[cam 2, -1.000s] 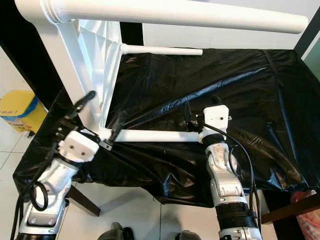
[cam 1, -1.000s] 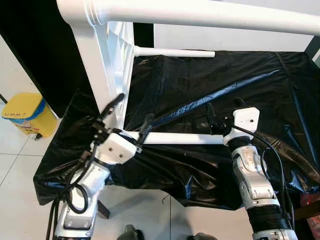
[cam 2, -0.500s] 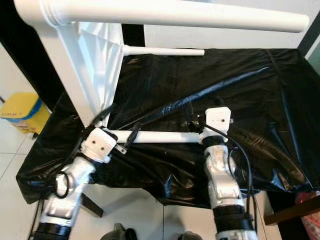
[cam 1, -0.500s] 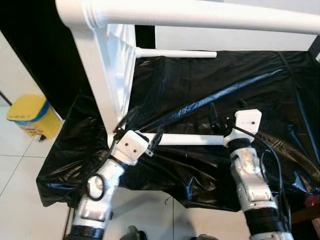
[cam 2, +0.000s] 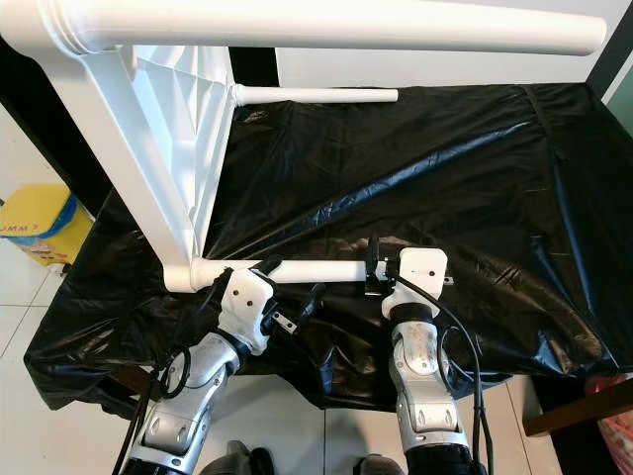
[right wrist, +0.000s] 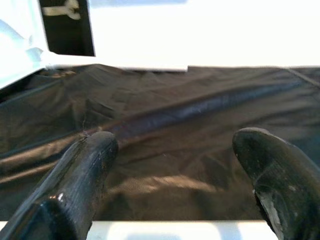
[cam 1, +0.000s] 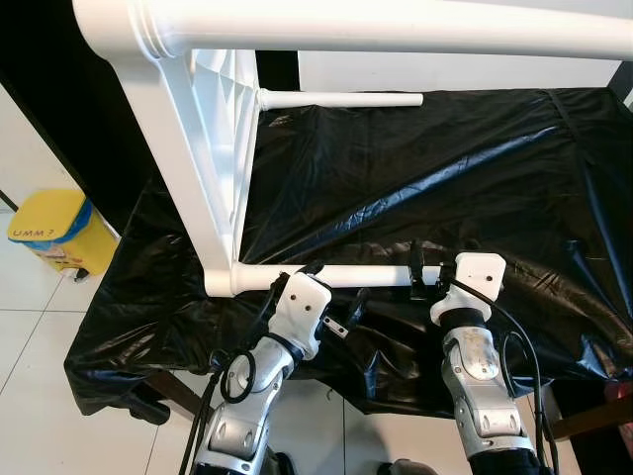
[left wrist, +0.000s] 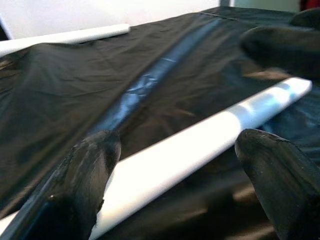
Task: Building children table
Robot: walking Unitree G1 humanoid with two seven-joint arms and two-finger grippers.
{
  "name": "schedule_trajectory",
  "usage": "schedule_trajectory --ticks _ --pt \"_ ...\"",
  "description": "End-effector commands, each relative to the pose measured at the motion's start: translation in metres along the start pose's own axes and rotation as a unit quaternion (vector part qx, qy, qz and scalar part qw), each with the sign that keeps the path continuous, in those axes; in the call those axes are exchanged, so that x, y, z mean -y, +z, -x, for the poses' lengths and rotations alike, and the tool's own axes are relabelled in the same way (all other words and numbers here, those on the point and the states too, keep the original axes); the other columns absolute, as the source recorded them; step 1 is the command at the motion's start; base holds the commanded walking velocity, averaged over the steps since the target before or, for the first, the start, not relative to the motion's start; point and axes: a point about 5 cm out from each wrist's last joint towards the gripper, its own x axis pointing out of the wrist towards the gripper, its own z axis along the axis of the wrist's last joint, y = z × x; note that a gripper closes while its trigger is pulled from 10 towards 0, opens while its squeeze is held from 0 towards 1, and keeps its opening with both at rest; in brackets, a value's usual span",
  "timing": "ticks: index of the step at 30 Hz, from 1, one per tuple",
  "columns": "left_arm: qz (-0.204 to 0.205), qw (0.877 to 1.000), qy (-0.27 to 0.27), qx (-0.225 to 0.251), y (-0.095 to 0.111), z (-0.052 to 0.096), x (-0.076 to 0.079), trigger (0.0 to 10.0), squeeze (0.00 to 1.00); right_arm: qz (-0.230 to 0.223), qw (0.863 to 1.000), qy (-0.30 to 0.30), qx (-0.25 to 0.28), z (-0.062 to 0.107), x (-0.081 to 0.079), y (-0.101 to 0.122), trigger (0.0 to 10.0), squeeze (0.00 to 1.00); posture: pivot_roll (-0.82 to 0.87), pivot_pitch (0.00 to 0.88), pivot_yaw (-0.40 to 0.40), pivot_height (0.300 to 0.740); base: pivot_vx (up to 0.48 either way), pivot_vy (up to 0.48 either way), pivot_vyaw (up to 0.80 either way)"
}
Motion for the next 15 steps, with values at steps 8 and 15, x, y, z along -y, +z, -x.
schedule_trajectory --ticks 8,15 --pt "0.023 0.997 0.073 0.012 0.0037 -0.0081 -0.0118 10.0 0.00 0.016 1.000 -0.004 0.004 0.0023 0.0042 -0.0020 10.0 0.00 -0.15 0.084 0.020 0.740 0.000 0.000 0.00" --pt "0.022 0.997 0.077 0.013 0.0043 -0.0108 -0.0140 10.0 0.00 0.016 1.000 -0.010 0.007 0.0004 0.0051 -0.0010 10.0 0.00 -0.15 0.080 0.023 0.740 0.000 0.000 0.00"
